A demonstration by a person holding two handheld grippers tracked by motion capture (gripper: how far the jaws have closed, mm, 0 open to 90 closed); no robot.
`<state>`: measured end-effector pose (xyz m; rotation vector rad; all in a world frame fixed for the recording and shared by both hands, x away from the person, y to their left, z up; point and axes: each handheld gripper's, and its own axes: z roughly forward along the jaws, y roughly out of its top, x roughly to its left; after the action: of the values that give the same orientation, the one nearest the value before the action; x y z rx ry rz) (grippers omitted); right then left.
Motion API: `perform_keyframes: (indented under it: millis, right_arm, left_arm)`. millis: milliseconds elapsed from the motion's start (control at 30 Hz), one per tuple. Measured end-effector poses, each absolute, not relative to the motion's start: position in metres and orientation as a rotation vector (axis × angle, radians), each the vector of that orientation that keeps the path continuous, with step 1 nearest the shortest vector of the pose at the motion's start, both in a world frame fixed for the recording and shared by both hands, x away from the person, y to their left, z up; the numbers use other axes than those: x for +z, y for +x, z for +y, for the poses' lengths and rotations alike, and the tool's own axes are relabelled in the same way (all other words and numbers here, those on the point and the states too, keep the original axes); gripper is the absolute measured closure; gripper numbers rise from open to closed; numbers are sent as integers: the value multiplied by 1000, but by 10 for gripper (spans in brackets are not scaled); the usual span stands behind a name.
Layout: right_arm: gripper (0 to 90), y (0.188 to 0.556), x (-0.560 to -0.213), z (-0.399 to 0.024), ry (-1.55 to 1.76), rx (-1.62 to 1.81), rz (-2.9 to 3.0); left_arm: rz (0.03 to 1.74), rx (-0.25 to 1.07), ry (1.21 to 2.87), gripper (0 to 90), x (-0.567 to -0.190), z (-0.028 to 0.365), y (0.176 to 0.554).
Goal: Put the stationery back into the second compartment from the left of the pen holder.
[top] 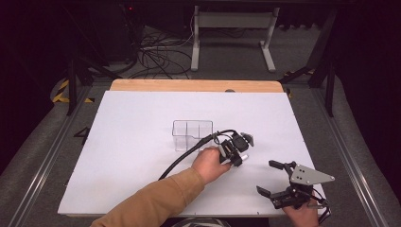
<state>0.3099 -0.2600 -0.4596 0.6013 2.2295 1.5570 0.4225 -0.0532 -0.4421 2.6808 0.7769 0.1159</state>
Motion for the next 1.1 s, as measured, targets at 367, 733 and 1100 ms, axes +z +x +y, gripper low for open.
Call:
perform_keyframes:
  millis: [367, 733, 1100]
  right_arm:
    - [42, 311, -460, -260, 600, 1560, 2231]
    - [42, 311, -460, -259, 599, 1561, 2230]
    - [42, 311, -460, -260, 600, 1562, 2230]
  left_arm:
    - [758, 163, 2674, 787, -435, -51, 420]
    - [685, 204, 2630, 788, -415, -43, 413]
    - [646, 215, 2552, 788, -395, -30, 408]
